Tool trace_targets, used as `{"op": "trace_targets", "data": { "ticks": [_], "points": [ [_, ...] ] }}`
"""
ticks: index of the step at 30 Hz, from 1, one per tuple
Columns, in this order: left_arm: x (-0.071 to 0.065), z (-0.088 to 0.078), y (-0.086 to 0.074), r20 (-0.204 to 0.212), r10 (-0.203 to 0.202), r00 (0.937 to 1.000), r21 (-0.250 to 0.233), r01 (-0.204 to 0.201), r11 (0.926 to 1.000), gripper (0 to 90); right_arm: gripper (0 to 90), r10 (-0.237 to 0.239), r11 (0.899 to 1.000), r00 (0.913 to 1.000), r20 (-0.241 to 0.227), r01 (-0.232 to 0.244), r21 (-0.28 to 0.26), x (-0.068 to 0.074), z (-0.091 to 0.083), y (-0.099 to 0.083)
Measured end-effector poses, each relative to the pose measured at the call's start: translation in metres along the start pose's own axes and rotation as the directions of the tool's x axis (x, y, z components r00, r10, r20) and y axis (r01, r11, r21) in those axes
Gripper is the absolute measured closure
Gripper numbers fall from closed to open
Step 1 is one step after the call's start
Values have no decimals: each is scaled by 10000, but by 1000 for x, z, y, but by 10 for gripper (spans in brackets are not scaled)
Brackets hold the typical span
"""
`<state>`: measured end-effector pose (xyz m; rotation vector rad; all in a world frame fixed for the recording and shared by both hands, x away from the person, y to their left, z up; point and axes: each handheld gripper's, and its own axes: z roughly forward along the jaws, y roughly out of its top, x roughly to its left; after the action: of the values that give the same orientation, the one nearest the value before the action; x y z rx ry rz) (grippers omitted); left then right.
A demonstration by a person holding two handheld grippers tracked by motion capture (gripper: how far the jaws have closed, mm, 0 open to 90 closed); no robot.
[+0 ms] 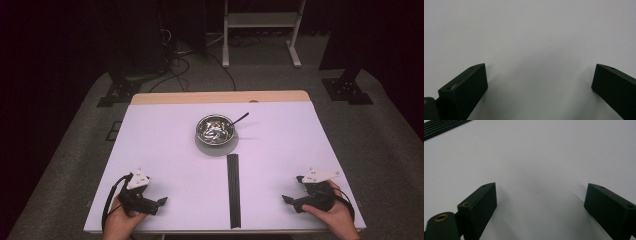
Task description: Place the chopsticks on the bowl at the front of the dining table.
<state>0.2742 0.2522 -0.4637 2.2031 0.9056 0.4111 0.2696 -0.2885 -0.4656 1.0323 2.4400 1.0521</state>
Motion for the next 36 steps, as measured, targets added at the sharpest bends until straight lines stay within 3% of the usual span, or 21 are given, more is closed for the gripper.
{"op": "trace_targets", "data": {
  "ticks": [10, 16, 36],
  "points": [
    [0, 0, 0, 5, -5, 10000, -1, 5, 10000, 0, 121, 157, 9998, 9999, -15, -157, -100, -2, -1, 0],
    [0, 0, 0, 5, -10, 10000, -4, 10, 10000, 0, 120, 489, 9986, 9988, 10, -489, -199, -3, -1, 1],
    [0, 0, 0, 0, -1, 10000, -3, 1, 10000, 0, 120, 316, 9985, 9994, 101, -311, -458, -1, 7, 23]
  ]
}}
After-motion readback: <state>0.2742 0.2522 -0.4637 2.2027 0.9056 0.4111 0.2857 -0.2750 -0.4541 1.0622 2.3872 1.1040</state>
